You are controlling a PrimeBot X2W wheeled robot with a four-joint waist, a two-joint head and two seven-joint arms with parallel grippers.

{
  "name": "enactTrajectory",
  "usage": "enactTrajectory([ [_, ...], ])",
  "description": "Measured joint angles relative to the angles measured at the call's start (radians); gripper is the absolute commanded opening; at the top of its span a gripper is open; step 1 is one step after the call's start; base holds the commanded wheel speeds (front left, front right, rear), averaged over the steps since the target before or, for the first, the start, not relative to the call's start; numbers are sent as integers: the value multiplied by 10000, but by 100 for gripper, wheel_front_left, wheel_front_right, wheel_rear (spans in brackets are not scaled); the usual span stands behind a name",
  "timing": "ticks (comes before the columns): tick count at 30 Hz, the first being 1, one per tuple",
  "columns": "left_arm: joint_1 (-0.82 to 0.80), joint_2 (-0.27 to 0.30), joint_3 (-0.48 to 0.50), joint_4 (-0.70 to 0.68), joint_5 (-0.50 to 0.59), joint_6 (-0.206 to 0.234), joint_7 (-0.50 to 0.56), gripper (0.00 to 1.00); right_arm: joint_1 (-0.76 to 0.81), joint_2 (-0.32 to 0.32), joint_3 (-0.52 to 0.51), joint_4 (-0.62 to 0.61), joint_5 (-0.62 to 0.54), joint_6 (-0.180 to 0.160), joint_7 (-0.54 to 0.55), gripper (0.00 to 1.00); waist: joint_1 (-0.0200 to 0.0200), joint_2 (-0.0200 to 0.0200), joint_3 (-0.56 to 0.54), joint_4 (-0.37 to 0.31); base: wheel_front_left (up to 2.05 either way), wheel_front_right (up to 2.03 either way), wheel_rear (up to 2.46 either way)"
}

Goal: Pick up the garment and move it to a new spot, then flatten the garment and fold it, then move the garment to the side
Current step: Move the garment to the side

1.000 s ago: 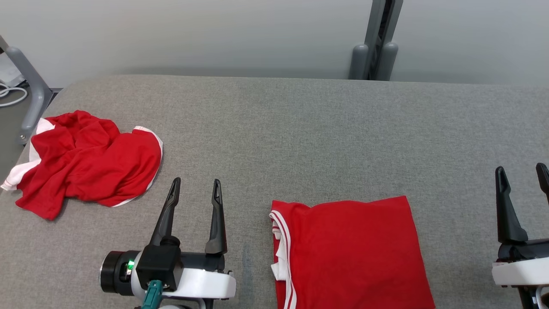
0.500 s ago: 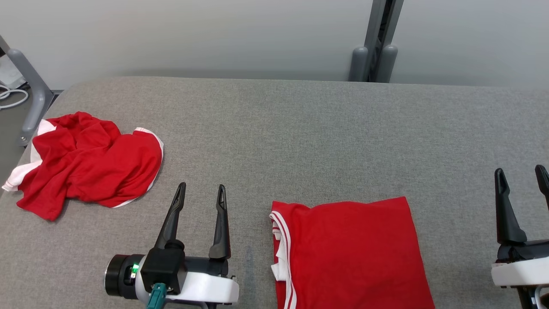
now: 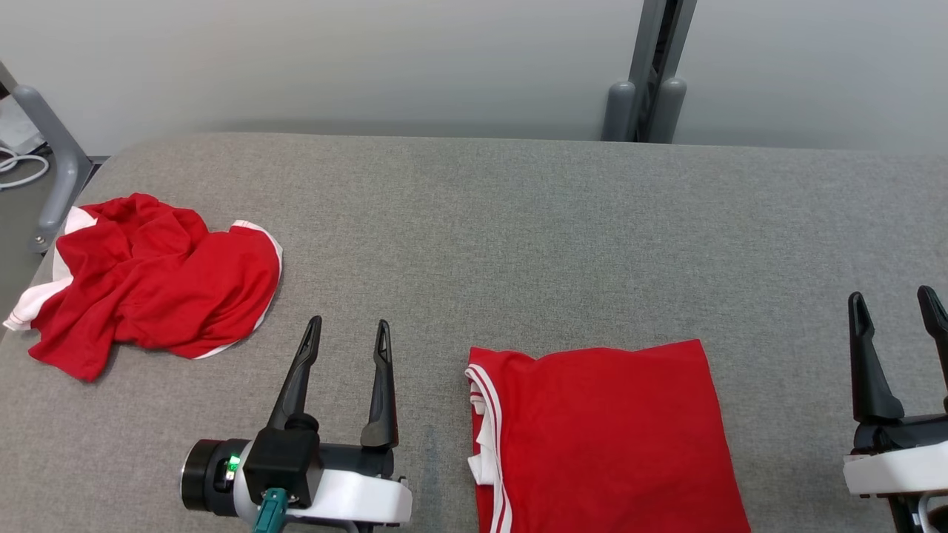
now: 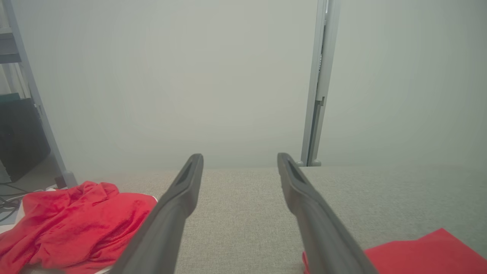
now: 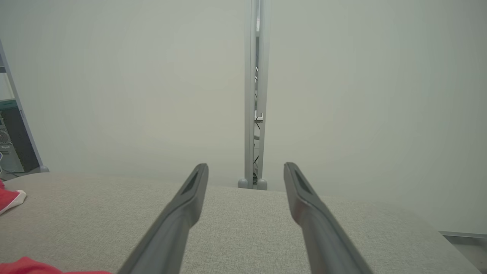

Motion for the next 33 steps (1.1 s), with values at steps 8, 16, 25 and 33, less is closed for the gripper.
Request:
enactTrajectory([
  [8,12,-2,10,36,0,-36,0,100,-9,10,21,77,-29,0,-2,100,0,0,-35,-22,0,0,0],
  [16,20,-2,15,59,-2,-40,0,100,-46,10,19,186,-52,0,-2,100,0,0,-45,-13,0,0,0],
  [25,21,0,17,107,0,-82,0,100,-28,-100,376,514,199,0,-2,100,0,0,-57,-3,0,0,0],
  [33,12,-2,-61,203,59,-169,0,100,101,-999,2880,2291,2721,-2,380,100,0,0,110,14,0,0,0],
])
